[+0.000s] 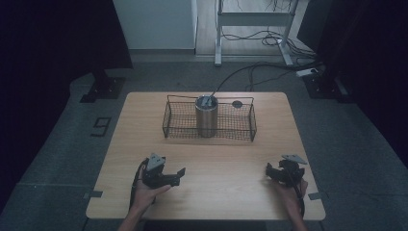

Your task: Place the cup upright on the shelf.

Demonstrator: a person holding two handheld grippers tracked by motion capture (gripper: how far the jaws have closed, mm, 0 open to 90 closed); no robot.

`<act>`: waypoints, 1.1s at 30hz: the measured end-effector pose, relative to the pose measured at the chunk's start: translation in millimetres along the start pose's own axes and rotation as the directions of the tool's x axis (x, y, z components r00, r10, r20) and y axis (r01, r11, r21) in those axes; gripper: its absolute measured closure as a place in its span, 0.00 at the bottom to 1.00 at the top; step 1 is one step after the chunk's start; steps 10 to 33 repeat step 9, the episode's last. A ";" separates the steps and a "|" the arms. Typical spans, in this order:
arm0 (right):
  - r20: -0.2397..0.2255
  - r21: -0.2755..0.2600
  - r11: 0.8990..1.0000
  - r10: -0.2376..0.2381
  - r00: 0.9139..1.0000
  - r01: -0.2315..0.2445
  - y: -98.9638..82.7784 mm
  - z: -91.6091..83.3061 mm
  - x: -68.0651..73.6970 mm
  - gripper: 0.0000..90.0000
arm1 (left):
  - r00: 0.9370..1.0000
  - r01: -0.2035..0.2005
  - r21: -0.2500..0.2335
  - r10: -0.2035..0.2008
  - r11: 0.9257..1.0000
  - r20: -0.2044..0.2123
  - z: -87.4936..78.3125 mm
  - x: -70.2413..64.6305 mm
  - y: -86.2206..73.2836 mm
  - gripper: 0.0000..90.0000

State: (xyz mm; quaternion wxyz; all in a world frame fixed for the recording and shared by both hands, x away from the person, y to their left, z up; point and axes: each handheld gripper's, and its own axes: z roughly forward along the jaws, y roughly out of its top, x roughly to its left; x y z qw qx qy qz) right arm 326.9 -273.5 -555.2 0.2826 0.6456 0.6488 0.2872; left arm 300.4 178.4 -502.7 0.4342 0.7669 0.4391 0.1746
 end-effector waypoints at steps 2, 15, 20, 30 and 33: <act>0.004 0.000 1.000 0.004 1.000 -0.004 0.1 0.1 0.2 0.14 | 1.000 -0.003 0.006 0.003 1.000 0.004 1.0 -0.6 -2.7 0.09; 0.010 -0.001 1.000 0.006 1.000 -0.006 0.1 0.2 0.7 0.14 | 1.000 0.000 0.031 0.000 1.000 0.007 3.6 -0.9 -6.9 0.09; 0.010 -0.001 1.000 0.006 1.000 -0.006 0.1 0.2 0.7 0.14 | 1.000 0.000 0.031 0.000 1.000 0.007 3.6 -0.9 -6.9 0.09; 0.010 -0.001 1.000 0.006 1.000 -0.006 0.1 0.2 0.7 0.14 | 1.000 0.000 0.031 0.000 1.000 0.007 3.6 -0.9 -6.9 0.09; 0.010 -0.001 1.000 0.006 1.000 -0.006 0.1 0.2 0.7 0.14 | 1.000 0.000 0.031 0.000 1.000 0.007 3.6 -0.9 -6.9 0.09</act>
